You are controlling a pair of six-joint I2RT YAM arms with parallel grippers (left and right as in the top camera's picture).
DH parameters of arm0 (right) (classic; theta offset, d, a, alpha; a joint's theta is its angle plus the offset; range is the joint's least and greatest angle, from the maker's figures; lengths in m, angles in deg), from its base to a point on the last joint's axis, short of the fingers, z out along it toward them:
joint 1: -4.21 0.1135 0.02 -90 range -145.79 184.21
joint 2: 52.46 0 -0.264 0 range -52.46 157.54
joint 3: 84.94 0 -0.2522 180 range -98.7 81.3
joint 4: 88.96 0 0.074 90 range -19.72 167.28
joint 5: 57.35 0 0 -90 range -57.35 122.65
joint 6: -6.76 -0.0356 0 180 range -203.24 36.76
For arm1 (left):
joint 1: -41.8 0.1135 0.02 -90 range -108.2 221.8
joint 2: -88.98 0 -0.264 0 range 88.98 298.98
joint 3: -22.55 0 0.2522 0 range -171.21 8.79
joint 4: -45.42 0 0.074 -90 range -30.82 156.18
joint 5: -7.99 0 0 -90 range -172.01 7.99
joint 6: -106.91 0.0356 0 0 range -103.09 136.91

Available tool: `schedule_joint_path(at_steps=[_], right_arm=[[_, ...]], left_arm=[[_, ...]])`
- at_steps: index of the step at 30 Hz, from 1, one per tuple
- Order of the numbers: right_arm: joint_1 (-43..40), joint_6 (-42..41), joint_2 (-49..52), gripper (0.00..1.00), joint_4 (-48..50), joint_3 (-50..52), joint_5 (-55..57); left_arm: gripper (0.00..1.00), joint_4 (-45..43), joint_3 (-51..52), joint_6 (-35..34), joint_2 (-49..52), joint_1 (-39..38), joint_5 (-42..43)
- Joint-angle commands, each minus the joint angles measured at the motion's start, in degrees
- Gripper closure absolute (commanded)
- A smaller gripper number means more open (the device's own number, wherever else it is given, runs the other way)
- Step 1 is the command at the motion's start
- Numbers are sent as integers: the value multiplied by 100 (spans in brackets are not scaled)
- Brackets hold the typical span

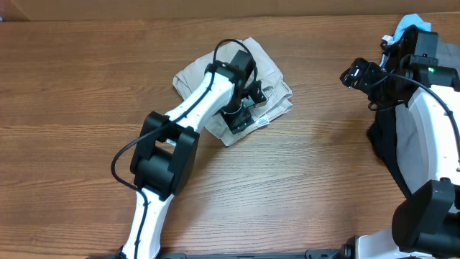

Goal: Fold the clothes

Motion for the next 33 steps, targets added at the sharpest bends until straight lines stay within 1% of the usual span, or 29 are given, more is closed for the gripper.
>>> schedule_joint_path(at_steps=[1,2,3,4,8,11,16,19,21,23,28,31,33], right_arm=[[-4,22,2,2,37,-11,52],[-4,22,2,2,33,-11,52],[-4,22,4,2,26,-11,50],[-4,22,4,2,20,-11,50],[-4,24,2,2,-4,-11,52],[-4,24,4,2,-13,-11,50],[-4,24,4,2,-46,-11,52],[-4,24,2,2,-44,-11,52],[-4,24,4,2,-44,-11,52],[-4,22,4,2,-44,-11,52],[-4,24,4,2,-42,-11,52],[-4,22,4,2,-44,-11,52],[-4,22,4,2,-44,-11,52]], left_arm=[[57,-540,723,-684,793,11,-940],[76,-680,793,-844,793,11,-1119],[87,-767,833,-938,793,11,-1233],[95,-890,881,-1027,793,17,-1344],[96,-1198,905,-1082,793,68,-1589],[96,-1443,905,-1397,796,190,-1696],[96,-1613,905,-2643,793,785,-1683],[96,-1639,905,-3519,793,1305,-1668],[96,-1637,905,-3915,793,1648,-1565],[96,-1681,905,-4081,793,2028,-1386],[96,-2100,905,-4081,793,2905,-999],[96,-2470,905,-4065,793,3357,-896],[96,-2726,905,-3891,793,3609,-896]])
